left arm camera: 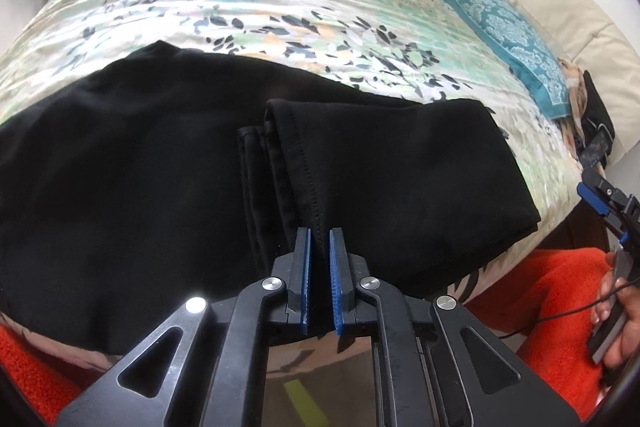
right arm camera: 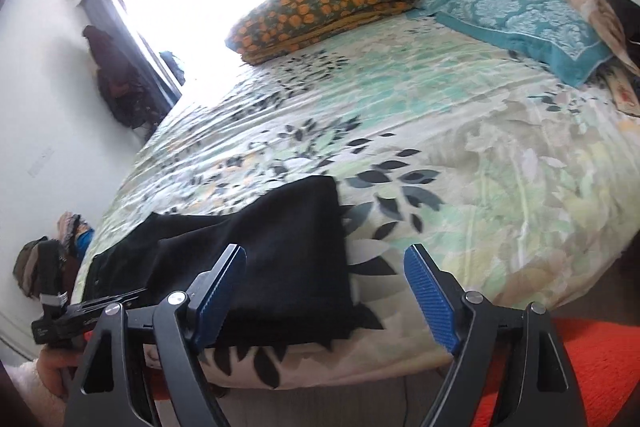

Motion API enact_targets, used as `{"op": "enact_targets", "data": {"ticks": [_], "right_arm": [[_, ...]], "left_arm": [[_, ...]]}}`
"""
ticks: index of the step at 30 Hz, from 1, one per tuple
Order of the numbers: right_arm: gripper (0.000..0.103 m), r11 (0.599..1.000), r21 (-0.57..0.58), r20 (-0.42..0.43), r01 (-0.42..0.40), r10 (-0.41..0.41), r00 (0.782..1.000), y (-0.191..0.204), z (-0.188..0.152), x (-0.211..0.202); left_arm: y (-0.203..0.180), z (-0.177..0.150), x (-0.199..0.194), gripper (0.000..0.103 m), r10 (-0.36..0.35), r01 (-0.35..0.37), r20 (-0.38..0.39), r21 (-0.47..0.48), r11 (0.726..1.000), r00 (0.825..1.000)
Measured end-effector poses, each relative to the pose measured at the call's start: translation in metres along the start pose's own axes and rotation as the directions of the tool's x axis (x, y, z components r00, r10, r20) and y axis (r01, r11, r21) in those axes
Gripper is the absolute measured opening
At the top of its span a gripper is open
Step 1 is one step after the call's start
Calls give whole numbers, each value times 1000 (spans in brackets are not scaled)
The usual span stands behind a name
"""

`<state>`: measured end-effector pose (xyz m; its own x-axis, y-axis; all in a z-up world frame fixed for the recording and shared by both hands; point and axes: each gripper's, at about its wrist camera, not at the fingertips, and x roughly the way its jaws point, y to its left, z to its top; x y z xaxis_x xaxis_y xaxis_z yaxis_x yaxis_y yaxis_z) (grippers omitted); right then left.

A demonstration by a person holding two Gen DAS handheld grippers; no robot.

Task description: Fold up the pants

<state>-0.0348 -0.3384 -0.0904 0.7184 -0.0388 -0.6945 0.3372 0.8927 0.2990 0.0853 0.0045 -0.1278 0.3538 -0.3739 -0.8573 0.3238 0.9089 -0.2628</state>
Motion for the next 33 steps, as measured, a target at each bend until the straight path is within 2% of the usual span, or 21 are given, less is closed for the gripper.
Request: {"op": "enact_targets", "data": {"ticks": [2, 5, 6, 7, 8, 9, 10, 11, 12, 13, 14, 17, 20, 23, 25, 27, 31, 33], "right_arm": [[81, 998, -28, -58, 56, -58, 997, -6, 2, 16], [81, 992, -118, -113, 41, -54, 992, 8, -6, 36], [81, 981, -184, -145, 58, -86, 986, 17, -11, 46], [81, 959, -267, -208, 98, -156, 966, 26, -19, 63], [81, 933, -335, -274, 131, -230, 934, 30, -31, 81], [82, 922, -362, -322, 137, -262, 910, 29, -42, 94], [83, 928, -348, -327, 135, -255, 910, 26, -46, 95], [85, 934, -332, -322, 135, -247, 914, 23, -44, 92], [86, 936, -326, -316, 134, -242, 917, 20, -42, 88], [86, 939, -316, -307, 134, -235, 922, 18, -39, 84], [86, 941, -306, -292, 144, -237, 926, 15, -38, 78], [86, 952, -262, -207, 157, -214, 955, 15, -29, 51], [88, 955, -248, -74, 163, -186, 980, 25, -16, 23], [88, 962, -248, -17, 112, -120, 993, 42, -8, 18], [88, 960, -274, -39, 63, -76, 996, 56, -9, 27], [88, 952, -307, -86, 13, -41, 995, 72, -16, 41], [88, 939, -337, -206, -69, -2, 979, 87, -39, 69], [88, 934, -345, -275, -94, -5, 962, 89, -52, 83]], "left_arm": [[-4, -1, 5, 8, 15, -15, -6, 22, 1000, 1000], [-8, -4, 10, 9, 39, -38, -17, 62, 997, 999], [-6, -4, 11, 11, 40, -38, -22, 59, 997, 999], [-3, -4, 12, 15, 39, -38, -31, 47, 998, 999], [2, -3, 12, 24, 43, -42, -42, 24, 999, 998], [10, -2, 10, 28, 33, -33, -44, -11, 999, 999], [19, -2, 5, 32, 15, -17, -31, -57, 998, 999], [28, -1, -3, 51, 26, -27, -12, -101, 995, 1000], [35, 0, -11, 58, 59, -57, 14, -134, 989, 998], [41, 1, -20, 58, 103, -95, 45, -155, 983, 994], [45, 4, -27, 58, 115, -102, 71, -166, 981, 991], [45, 10, -46, 58, 107, -80, 144, -178, 981, 984], [19, 14, -51, 58, 44, -26, 205, -88, 996, 978], [-20, 12, -35, 60, -33, 23, 177, 59, 998, 984], [-40, 7, -19, 60, -49, 30, 138, 137, 990, 989], [-49, 0, -2, 60, -35, 16, 99, 180, 984, 994], [-41, -8, 35, 59, 18, -13, -32, 169, 985, 999], [-40, -12, 30, 60, 12, -11, -7, 180, 984, 1000]]}}
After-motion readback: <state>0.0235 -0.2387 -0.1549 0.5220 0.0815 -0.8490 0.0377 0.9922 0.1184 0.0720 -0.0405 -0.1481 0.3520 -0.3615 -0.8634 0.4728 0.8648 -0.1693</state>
